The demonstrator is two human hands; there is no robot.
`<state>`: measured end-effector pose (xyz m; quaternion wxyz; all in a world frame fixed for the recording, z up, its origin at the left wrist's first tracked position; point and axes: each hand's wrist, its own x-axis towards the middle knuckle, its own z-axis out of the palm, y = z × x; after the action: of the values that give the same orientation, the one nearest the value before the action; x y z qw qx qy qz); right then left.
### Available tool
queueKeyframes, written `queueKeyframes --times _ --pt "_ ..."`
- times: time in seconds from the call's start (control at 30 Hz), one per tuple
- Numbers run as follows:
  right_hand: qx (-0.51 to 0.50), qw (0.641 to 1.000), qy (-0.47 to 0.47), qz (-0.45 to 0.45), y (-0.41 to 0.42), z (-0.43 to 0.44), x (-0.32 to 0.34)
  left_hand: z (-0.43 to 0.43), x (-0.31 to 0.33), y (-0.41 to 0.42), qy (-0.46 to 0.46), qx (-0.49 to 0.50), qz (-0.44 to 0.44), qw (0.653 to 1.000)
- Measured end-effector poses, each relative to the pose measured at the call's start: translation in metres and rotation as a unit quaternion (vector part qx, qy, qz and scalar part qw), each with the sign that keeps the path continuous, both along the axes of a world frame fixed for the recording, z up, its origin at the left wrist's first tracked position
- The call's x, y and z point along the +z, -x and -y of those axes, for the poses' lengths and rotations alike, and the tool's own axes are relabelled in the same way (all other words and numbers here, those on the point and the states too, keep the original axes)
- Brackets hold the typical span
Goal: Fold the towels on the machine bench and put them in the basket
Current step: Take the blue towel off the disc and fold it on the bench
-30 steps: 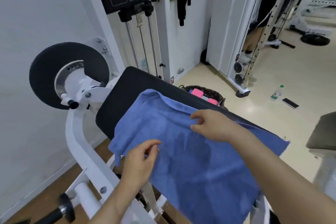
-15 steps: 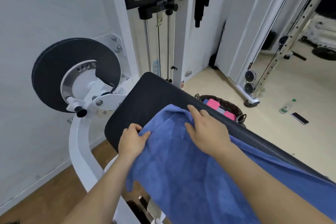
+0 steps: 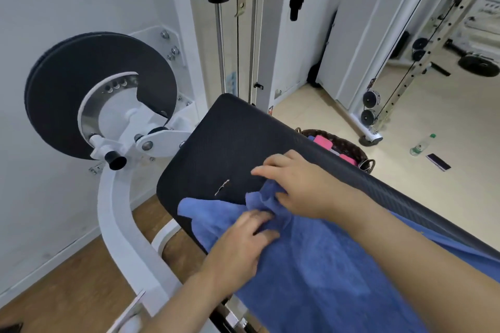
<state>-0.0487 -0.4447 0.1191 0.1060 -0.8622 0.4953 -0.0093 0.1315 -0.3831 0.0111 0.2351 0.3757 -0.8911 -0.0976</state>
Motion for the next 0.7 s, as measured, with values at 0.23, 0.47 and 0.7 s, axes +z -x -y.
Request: queueKeyframes --times 0.23,0.47,0.7 --pt "0.025 0.995 -0.022 -0.095 0.002 -0.014 0.000 -0.010 0.009 -0.022 -0.133 0.135 -0.130 0.973" --pt "0.017 0.982 0.120 -0.142 -0.017 -0.014 -0.011 0.004 0.018 -0.036 -0.176 0.163 -0.165 0.957" --pt "-0.193 0.958 -0.020 0.210 -0.019 0.036 0.035 0.024 0.035 -0.072 -0.237 0.199 -0.123 0.943"
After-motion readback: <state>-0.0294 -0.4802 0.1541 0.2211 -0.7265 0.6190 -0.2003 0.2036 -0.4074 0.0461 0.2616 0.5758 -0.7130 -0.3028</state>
